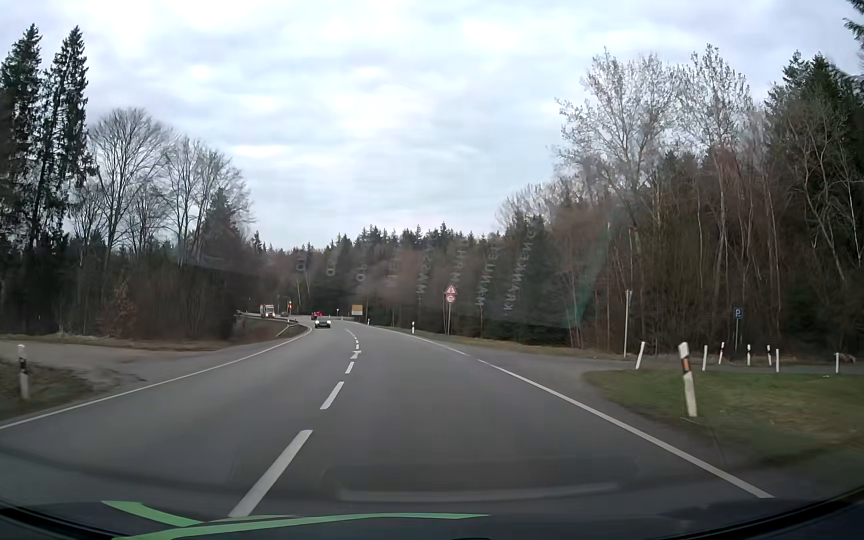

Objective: Follow the waypoints while adhering to traffic rules and regulations

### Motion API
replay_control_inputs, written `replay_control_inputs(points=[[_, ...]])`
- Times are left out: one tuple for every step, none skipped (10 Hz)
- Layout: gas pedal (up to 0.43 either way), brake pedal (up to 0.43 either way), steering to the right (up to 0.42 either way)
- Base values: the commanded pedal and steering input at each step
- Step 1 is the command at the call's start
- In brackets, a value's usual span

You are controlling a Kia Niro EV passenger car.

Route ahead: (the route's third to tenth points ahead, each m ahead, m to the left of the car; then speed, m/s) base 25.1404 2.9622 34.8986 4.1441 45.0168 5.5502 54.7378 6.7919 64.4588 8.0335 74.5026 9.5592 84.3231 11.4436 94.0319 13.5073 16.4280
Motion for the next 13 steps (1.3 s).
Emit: replay_control_inputs(points=[[0.000, 0.000, -0.009], [0.000, 0.000, -0.010], [0.000, 0.000, -0.010], [0.000, 0.000, -0.011], [0.000, 0.000, -0.012], [0.000, 0.000, -0.013], [0.000, 0.000, -0.013], [0.000, 0.000, -0.013], [0.000, 0.000, -0.013], [0.000, 0.000, -0.013], [0.000, 0.000, -0.013], [0.000, 0.000, -0.013], [0.000, 0.000, -0.013]])
